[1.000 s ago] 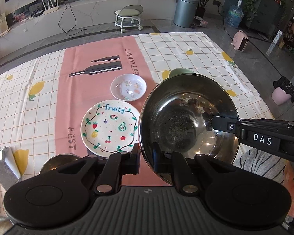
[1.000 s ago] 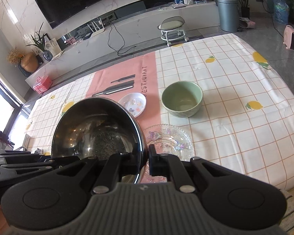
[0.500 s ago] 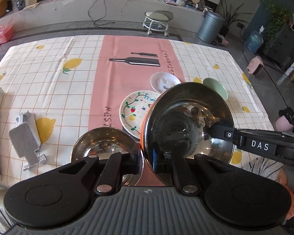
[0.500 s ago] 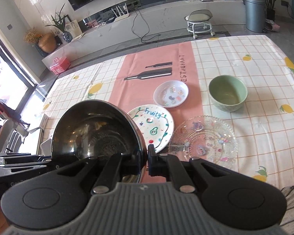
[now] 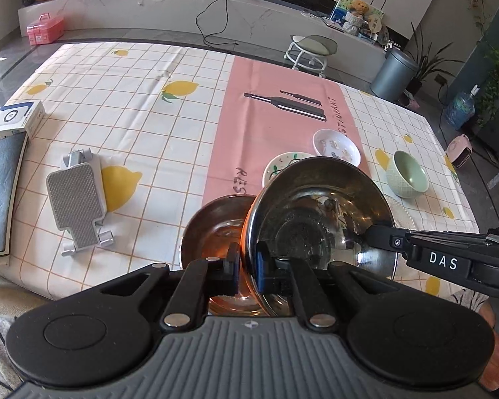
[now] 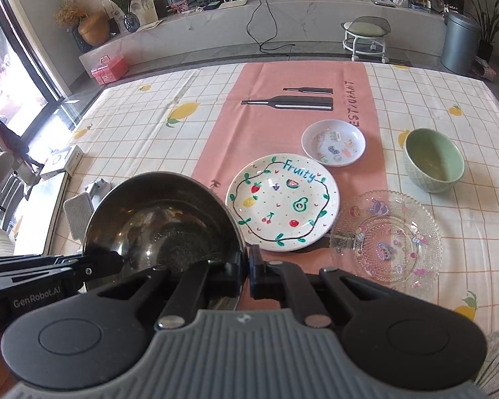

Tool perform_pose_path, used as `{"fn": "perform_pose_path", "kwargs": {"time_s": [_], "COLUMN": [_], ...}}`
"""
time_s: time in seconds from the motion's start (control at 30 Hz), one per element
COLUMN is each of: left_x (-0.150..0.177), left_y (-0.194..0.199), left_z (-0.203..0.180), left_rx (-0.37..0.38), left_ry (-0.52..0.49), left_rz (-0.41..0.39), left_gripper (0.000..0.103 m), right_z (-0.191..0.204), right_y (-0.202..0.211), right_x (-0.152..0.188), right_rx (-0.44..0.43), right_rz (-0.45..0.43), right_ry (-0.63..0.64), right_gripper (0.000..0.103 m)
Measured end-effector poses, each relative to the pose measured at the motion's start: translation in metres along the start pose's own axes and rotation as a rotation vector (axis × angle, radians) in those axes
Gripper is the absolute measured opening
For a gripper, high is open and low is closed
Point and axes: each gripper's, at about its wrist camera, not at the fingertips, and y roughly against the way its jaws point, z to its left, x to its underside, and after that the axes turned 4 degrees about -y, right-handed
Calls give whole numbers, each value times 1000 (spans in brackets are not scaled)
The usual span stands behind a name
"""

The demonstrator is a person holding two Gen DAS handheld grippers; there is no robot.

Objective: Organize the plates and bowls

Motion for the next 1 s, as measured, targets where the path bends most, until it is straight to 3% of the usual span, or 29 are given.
{"fn": "perform_pose_path", "kwargs": {"time_s": [0.17, 0.37, 0.57, 0.63, 0.77, 0.9, 1.0], "left_x": [2, 5, 8, 8, 11, 13, 13], "left_y": [-5, -9, -16, -19, -25, -30, -33], "left_z": [13, 14, 25, 28, 32, 31, 32], "left_rx": [-12, -110, -88, -77, -122, -152, -166], "left_ry": [28, -5, 14, 13, 23, 1, 2], "left_rz": [-2, -21, -19, -23, -33, -33, -31], "left_gripper": [11, 11, 12, 12, 26, 30, 34], "right_z": [11, 28, 37, 38, 40, 39, 34], "right_y": [-19, -36, -58, -60, -63, -68, -72], "right_x": [1, 5, 9, 10, 12, 14, 13], "right_rx": [9, 8, 64, 75, 100, 125, 109], "right_rz": [36, 66, 98, 98, 88, 82, 93], "right_ry": [8, 46, 57, 58, 71, 73, 48], "right_gripper": [1, 2, 2, 7, 9, 23, 23]}}
